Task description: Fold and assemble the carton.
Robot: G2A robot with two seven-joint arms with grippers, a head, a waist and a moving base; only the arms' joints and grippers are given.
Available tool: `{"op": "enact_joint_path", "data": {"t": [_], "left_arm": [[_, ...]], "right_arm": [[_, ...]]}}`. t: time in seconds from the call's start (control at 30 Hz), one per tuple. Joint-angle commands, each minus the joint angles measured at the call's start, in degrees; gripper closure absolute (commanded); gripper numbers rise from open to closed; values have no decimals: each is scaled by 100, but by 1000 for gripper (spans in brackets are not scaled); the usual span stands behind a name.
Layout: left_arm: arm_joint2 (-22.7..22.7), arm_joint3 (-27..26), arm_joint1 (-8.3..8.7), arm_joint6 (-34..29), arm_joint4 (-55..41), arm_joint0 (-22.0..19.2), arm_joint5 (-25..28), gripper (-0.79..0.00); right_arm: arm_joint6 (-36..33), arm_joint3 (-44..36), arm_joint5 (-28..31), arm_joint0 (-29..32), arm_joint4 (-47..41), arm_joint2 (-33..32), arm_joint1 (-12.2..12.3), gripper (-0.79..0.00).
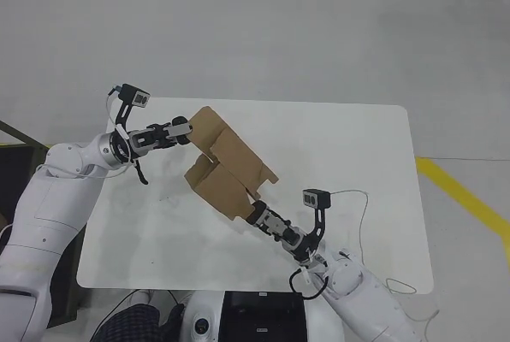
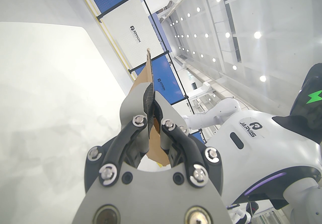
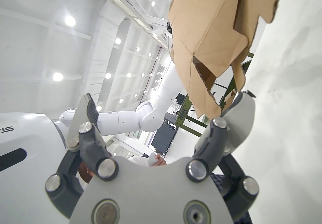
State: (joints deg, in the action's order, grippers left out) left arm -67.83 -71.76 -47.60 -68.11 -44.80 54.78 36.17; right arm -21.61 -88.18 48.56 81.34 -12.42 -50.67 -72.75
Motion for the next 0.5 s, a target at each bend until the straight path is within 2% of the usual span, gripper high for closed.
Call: {"op": "enact_joint_path", "data": {"t": [0.0,0.47], "left_arm": [[0,0,0,0,0,0,0,0],[0,0,0,0,0,0,0,0]], "right_arm": [[-11,-61,18,20,-7,-40,9,-785],[-225,-354,65,247,-143,-197,75,-785]]}}
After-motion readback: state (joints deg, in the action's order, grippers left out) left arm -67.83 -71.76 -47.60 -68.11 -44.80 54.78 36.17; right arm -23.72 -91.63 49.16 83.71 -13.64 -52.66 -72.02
